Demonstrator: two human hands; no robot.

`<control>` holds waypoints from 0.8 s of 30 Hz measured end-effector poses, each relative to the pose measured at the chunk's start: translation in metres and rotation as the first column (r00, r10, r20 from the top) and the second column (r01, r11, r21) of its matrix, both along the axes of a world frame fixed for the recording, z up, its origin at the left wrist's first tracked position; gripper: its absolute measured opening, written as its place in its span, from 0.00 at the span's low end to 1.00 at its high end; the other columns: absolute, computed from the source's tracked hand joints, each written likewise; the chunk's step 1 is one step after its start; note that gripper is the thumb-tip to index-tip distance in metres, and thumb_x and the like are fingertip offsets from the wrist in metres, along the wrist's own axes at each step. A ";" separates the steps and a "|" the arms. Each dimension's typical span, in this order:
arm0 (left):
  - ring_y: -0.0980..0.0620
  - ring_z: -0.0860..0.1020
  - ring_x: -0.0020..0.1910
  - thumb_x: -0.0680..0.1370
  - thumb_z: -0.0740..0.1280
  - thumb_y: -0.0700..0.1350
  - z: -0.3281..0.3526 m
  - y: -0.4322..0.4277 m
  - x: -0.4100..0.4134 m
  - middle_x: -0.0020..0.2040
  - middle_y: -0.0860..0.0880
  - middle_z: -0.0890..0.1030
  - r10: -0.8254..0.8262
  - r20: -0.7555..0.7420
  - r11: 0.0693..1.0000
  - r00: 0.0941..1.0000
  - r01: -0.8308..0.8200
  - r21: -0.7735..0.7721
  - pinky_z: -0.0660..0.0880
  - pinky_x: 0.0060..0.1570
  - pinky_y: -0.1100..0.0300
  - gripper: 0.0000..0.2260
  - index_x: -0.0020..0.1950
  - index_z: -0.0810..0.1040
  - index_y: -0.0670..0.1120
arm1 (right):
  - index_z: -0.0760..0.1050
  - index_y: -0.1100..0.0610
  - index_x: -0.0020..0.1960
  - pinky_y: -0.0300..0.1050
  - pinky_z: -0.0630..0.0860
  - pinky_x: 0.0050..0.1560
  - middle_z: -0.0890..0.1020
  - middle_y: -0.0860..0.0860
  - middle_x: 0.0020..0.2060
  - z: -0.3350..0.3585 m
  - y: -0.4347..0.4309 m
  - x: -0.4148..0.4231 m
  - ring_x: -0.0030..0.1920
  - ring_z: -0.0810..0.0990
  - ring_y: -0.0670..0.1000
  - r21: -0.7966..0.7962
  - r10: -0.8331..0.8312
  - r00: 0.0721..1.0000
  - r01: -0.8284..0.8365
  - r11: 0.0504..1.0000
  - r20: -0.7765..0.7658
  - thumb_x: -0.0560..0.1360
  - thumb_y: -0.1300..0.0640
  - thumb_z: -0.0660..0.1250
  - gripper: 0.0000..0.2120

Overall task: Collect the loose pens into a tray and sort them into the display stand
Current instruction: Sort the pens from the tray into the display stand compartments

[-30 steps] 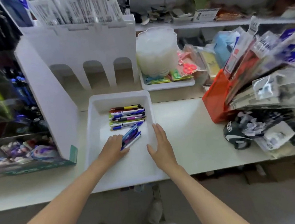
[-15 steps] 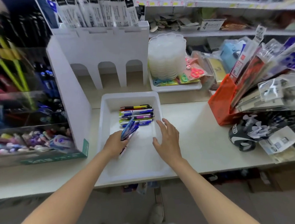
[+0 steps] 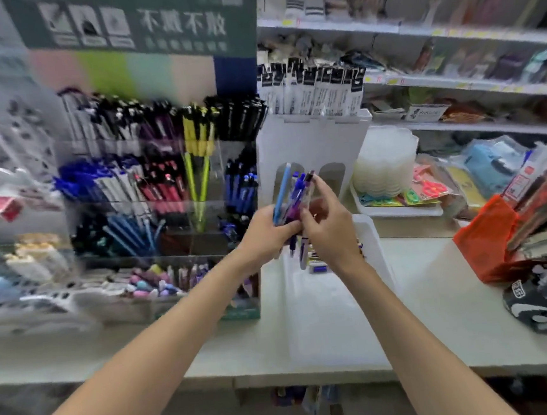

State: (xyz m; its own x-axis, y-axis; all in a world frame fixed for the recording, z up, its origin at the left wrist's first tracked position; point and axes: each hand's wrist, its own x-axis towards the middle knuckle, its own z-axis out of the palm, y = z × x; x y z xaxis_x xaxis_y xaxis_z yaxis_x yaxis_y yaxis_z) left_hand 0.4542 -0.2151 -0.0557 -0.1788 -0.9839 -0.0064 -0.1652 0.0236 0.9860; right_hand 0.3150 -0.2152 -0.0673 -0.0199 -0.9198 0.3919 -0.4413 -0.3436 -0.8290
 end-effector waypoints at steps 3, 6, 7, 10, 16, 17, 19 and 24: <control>0.51 0.78 0.33 0.79 0.69 0.39 0.018 -0.001 0.047 0.38 0.39 0.80 0.021 -0.035 0.999 0.999 -0.023 -0.044 0.77 0.36 0.57 0.05 0.52 0.80 0.38 | 0.64 0.56 0.76 0.27 0.73 0.41 0.80 0.43 0.40 0.027 -0.005 0.044 0.38 0.79 0.37 -0.083 -0.006 1.000 0.007 0.997 0.005 0.78 0.65 0.65 0.27; 0.54 0.81 0.35 0.81 0.67 0.38 0.028 -0.003 0.102 0.40 0.44 0.82 0.056 -0.152 0.998 0.987 -0.059 -0.013 0.80 0.40 0.57 0.04 0.53 0.79 0.39 | 0.66 0.57 0.74 0.29 0.74 0.44 0.82 0.50 0.41 0.046 -0.009 0.093 0.39 0.79 0.42 -0.175 -0.033 0.998 0.041 0.984 0.049 0.78 0.64 0.67 0.26; 0.53 0.82 0.37 0.81 0.66 0.39 0.029 -0.003 0.122 0.40 0.45 0.83 0.073 -0.199 0.997 0.977 -0.072 0.015 0.82 0.42 0.55 0.04 0.54 0.78 0.40 | 0.66 0.57 0.73 0.32 0.76 0.45 0.82 0.52 0.43 0.053 -0.011 0.107 0.40 0.80 0.44 -0.210 -0.046 0.997 0.059 0.976 0.065 0.78 0.63 0.68 0.26; 0.50 0.85 0.44 0.83 0.63 0.42 0.030 0.001 0.182 0.42 0.48 0.85 0.149 -0.235 0.989 0.961 -0.139 0.058 0.83 0.46 0.49 0.04 0.56 0.77 0.45 | 0.67 0.59 0.71 0.37 0.79 0.45 0.80 0.54 0.44 0.072 -0.019 0.150 0.41 0.81 0.48 -0.320 -0.063 0.988 0.106 0.941 0.142 0.77 0.64 0.69 0.24; 0.52 0.81 0.40 0.83 0.63 0.45 0.024 0.017 0.265 0.41 0.48 0.82 0.255 -0.289 0.965 0.923 -0.226 0.132 0.80 0.43 0.53 0.05 0.56 0.78 0.48 | 0.65 0.59 0.68 0.48 0.83 0.43 0.79 0.55 0.44 0.083 -0.042 0.232 0.40 0.83 0.48 -0.412 0.063 0.990 -0.005 0.911 0.128 0.77 0.66 0.68 0.22; 0.53 0.80 0.38 0.82 0.63 0.45 0.023 0.019 0.273 0.40 0.48 0.82 0.260 -0.248 0.965 0.933 -0.240 0.107 0.78 0.40 0.56 0.06 0.56 0.78 0.47 | 0.65 0.59 0.68 0.49 0.83 0.43 0.79 0.55 0.44 0.081 -0.047 0.241 0.40 0.83 0.48 -0.419 0.065 0.993 -0.016 0.908 0.103 0.77 0.65 0.68 0.22; 0.55 0.77 0.34 0.82 0.64 0.44 0.021 0.022 0.284 0.38 0.49 0.81 0.268 -0.214 0.963 0.939 -0.256 0.083 0.73 0.35 0.57 0.06 0.55 0.79 0.44 | 0.65 0.58 0.68 0.48 0.82 0.44 0.79 0.53 0.45 0.075 -0.055 0.254 0.41 0.81 0.49 -0.422 0.061 0.998 -0.051 0.905 0.010 0.77 0.64 0.69 0.22; 0.57 0.75 0.32 0.82 0.64 0.42 0.021 0.022 0.298 0.37 0.51 0.82 0.276 -0.263 0.960 0.925 -0.251 0.122 0.70 0.34 0.59 0.07 0.57 0.80 0.46 | 0.73 0.61 0.63 0.49 0.80 0.48 0.81 0.53 0.46 0.046 -0.066 0.265 0.45 0.80 0.51 -0.373 0.027 0.934 -0.169 0.912 -0.357 0.76 0.63 0.71 0.17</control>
State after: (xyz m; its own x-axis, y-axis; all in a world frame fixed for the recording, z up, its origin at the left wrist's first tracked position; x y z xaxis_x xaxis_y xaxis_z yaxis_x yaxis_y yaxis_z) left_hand 0.7518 -0.1932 -0.0349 0.0801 -0.9936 -0.0794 0.1238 -0.0692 0.9899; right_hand 0.5801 -0.2811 -0.0210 0.2606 -0.6794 0.6859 -0.6153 -0.6644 -0.4243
